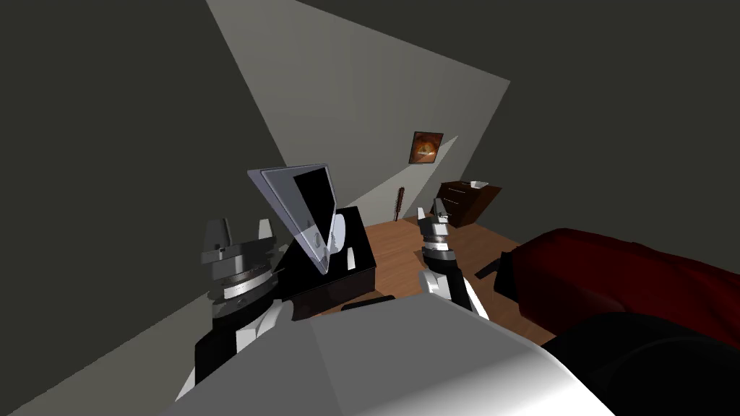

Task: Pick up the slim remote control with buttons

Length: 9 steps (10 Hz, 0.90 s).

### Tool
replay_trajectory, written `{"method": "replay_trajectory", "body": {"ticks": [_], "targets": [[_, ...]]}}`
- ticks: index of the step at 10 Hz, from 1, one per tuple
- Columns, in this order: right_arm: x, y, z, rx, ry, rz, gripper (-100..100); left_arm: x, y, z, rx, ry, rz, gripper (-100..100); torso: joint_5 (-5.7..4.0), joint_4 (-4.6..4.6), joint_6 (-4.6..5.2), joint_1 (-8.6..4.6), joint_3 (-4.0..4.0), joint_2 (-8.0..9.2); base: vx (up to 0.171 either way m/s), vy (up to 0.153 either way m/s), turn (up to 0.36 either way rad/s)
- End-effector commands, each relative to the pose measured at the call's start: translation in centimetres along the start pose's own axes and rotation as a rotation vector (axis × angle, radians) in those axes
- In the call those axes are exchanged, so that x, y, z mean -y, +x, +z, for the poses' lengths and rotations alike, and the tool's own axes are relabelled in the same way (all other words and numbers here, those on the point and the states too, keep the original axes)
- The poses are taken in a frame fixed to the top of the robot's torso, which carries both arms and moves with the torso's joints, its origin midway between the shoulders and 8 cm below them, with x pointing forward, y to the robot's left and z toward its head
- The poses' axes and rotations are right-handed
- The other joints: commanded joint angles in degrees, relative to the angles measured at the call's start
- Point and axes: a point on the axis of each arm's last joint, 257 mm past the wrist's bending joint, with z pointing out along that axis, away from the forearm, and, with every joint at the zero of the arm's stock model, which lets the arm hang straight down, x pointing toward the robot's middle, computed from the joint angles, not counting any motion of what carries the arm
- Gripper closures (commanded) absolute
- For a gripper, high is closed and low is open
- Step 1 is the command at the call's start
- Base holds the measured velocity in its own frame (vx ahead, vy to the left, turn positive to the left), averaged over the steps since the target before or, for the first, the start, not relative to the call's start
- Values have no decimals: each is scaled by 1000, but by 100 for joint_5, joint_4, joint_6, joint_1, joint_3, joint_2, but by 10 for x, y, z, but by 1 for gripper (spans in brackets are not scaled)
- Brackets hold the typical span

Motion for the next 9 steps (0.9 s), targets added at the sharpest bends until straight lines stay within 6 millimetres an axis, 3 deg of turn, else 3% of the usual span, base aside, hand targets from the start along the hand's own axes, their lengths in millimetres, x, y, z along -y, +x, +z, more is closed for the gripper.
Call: {"method": "replay_trajectory", "body": {"ticks": [1, 2, 5, 6, 9], "targets": [[0, 0, 0, 0, 0, 0, 0, -16, 0, -4, -28, -42, 14, -100, 0, 0, 0, 0, 0, 0, 25, -138, -68], [0, 0, 0, 0, 0, 0, 0, -16, 0, -4, -28, -42, 14, -100, -8, -2, 1, -43, -4, -8, 5, -181, -11], [0, 0, 0, 0, 0, 0, 0, -57, -8, -16, -54, -149, 39, -100, -18, -4, 2, -80, -12, -21, 53, -228, -43], [0, 0, 0, 0, 0, 0, 0, -57, -8, -16, -54, -149, 39, -100, -23, -6, 1, -105, -16, -27, 5, -248, 5], [0, 0, 0, 0, 0, 0, 0, -112, -26, -36, -60, -300, 65, -100, -26, -4, 1, -111, -9, -16, 58, -288, -45]]}}
